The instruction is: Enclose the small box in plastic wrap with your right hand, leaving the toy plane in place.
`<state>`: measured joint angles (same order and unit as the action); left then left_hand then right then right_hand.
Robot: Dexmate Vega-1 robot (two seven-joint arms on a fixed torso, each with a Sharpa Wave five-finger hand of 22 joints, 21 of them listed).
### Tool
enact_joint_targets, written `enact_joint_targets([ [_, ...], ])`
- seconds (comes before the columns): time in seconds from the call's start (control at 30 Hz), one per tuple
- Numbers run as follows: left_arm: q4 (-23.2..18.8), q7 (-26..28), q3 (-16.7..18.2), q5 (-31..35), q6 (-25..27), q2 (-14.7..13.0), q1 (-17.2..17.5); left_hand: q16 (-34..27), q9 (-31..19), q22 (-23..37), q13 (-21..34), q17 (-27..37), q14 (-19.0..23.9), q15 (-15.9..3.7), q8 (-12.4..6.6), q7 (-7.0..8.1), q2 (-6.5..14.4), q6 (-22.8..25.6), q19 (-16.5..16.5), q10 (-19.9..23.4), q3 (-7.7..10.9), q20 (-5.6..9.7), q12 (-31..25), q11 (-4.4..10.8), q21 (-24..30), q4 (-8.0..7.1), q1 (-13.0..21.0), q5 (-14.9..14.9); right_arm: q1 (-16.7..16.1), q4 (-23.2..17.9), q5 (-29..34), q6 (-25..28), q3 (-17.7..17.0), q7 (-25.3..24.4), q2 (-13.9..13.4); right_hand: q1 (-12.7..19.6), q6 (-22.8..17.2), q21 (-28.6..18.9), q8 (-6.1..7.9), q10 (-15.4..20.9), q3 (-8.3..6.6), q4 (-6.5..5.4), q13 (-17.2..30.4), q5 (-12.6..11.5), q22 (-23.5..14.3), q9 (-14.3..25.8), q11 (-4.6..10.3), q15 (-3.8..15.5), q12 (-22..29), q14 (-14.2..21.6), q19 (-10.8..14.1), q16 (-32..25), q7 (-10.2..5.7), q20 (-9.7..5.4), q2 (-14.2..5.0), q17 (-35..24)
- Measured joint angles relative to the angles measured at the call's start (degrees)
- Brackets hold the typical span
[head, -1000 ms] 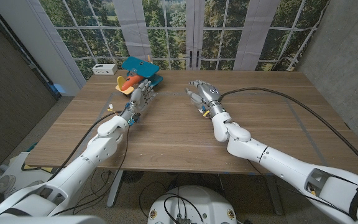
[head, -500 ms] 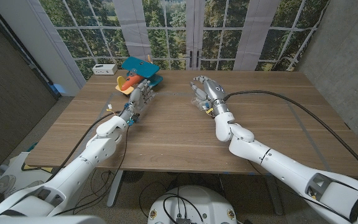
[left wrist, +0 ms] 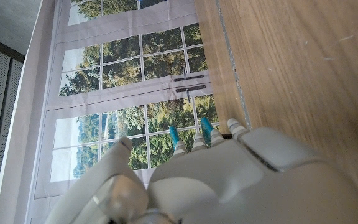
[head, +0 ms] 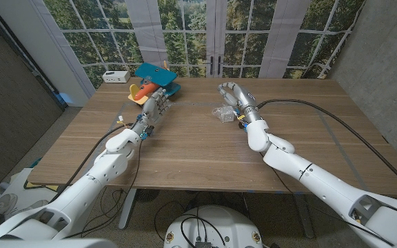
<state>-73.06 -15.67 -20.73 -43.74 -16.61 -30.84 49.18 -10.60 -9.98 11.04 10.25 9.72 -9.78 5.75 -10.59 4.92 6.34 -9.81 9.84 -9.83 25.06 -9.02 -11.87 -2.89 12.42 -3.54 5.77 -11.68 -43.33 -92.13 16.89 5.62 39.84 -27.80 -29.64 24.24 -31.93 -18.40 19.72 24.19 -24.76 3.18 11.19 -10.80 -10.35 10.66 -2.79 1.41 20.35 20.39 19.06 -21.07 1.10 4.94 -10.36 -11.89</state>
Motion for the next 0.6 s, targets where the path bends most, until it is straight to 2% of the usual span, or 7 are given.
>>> enact_joint_targets([
  [0.07, 0.0, 0.0, 0.0, 0.0, 0.0, 0.0, 0.0, 0.0, 0.0, 0.0, 0.0, 0.0, 0.0, 0.00, 0.00, 0.00, 0.0, 0.0, 0.0, 0.0, 0.00, 0.00, 0.0, 0.00, 0.0, 0.00, 0.0, 0.0, -0.3, -0.2, 0.0, 0.0, -0.8, 0.0, -0.2, 0.3, -0.4, 0.0, 0.00, 0.6, -0.07, 0.07, 0.0, 0.0, -0.2, 0.0, 0.01, -0.18, 0.0, 0.2, 0.1, -0.2, 0.37, 0.09, -0.26, -0.2],
  [0.13, -0.4, 0.0, 0.1, -0.1, 0.0, -0.3, 0.3, 0.0, 0.0, 0.0, 0.0, 0.0, 0.0, 0.00, 0.00, 0.00, 0.0, 0.0, 0.0, 0.0, 0.00, 0.00, 0.0, 0.00, 0.0, 0.00, 0.0, 0.0, -0.6, -0.4, -3.1, -2.1, -1.4, 1.8, -0.3, 0.5, -1.4, 0.0, 0.10, 1.4, -0.16, 0.16, 0.0, 0.0, -0.2, 0.0, -0.51, -0.61, 0.2, 0.6, 0.1, -0.6, 0.69, 0.10, -0.06, -0.3],
  [0.27, -0.9, -0.2, 0.3, -0.2, 0.0, -0.7, 0.6, 0.0, 0.0, 0.0, 0.0, 0.0, 0.0, 0.00, 0.00, 0.00, 0.0, 0.0, 0.0, 0.0, 0.00, 0.00, 0.0, 0.00, 0.0, 0.00, 0.0, 0.0, -1.2, -0.6, -6.6, -4.3, -2.8, 3.4, -0.5, 0.5, -3.8, 0.0, 0.22, 4.8, -0.31, 0.31, 0.1, 0.2, -0.2, 0.0, -1.64, -1.32, 1.0, 3.6, 1.4, -1.8, 1.24, 0.56, -0.06, -0.5],
  [0.37, -0.9, -0.4, 0.3, -0.3, 0.0, -0.7, 0.6, 0.0, 0.0, 0.0, 0.0, 0.0, 0.0, 0.00, 0.00, 0.00, 0.0, 0.0, 0.0, 0.0, 0.00, 0.00, 0.0, 0.01, 0.0, 0.00, 0.0, 0.0, -1.7, -0.7, -6.6, -4.3, -3.8, 3.4, -0.6, 0.5, -5.9, -0.3, 0.65, 7.4, -0.49, 0.14, 0.2, 0.2, -0.2, 0.0, -2.61, -2.24, 1.5, 5.6, 2.1, -2.5, 1.95, 0.79, -0.06, -0.8],
  [0.4, -1.2, -0.6, 0.4, -0.4, 0.0, -1.1, 0.8, 0.0, 0.0, 0.0, 0.0, 0.0, 0.0, -0.01, 0.00, 0.00, 0.0, 0.0, 0.0, 0.0, 0.00, 0.00, 0.0, 0.01, 0.0, 0.00, 0.0, 0.0, -1.9, -0.9, -9.7, -6.0, -4.3, 4.9, -0.7, 0.5, -6.3, -0.3, 0.65, 8.0, -0.49, 0.14, 0.2, 0.2, -0.2, 0.0, -2.76, -2.34, 1.6, 6.0, 2.4, -2.5, 2.19, 0.90, -0.06, -0.8],
  [0.47, -1.3, -0.8, 0.5, -0.5, 0.0, -1.3, 0.8, 0.0, 0.0, 0.0, 0.0, 0.0, 0.0, -0.01, 0.00, 0.00, 0.0, 0.0, 0.0, 0.0, 0.00, 0.00, 0.0, 0.01, 0.0, 0.00, 0.0, 0.0, -2.2, -1.2, -11.0, -6.6, -4.9, 5.5, -0.8, 0.5, -6.7, -0.3, 0.65, 8.4, -0.49, 0.14, 0.1, 0.2, -0.2, 0.0, -3.06, -2.63, 1.6, 6.3, 2.3, -2.9, 2.56, 0.89, -0.06, -1.0],
  [0.6, -1.3, -1.4, 0.7, -0.8, 0.0, -1.5, 1.0, 0.0, 0.0, 0.0, 0.0, 0.0, 0.0, -0.01, 0.00, -0.01, 0.0, 0.0, 0.0, 0.0, 0.00, 0.00, 0.0, 0.01, 0.0, 0.00, 0.0, 0.0, -2.9, -1.7, -13.2, -7.3, -6.0, 6.3, -0.9, 0.5, -7.0, -0.3, 0.65, 8.6, -0.48, 0.14, 0.0, 0.2, -0.2, 0.0, -3.28, -2.74, 1.6, 6.8, 2.6, -3.1, 2.27, 1.11, -0.06, -1.1],
])
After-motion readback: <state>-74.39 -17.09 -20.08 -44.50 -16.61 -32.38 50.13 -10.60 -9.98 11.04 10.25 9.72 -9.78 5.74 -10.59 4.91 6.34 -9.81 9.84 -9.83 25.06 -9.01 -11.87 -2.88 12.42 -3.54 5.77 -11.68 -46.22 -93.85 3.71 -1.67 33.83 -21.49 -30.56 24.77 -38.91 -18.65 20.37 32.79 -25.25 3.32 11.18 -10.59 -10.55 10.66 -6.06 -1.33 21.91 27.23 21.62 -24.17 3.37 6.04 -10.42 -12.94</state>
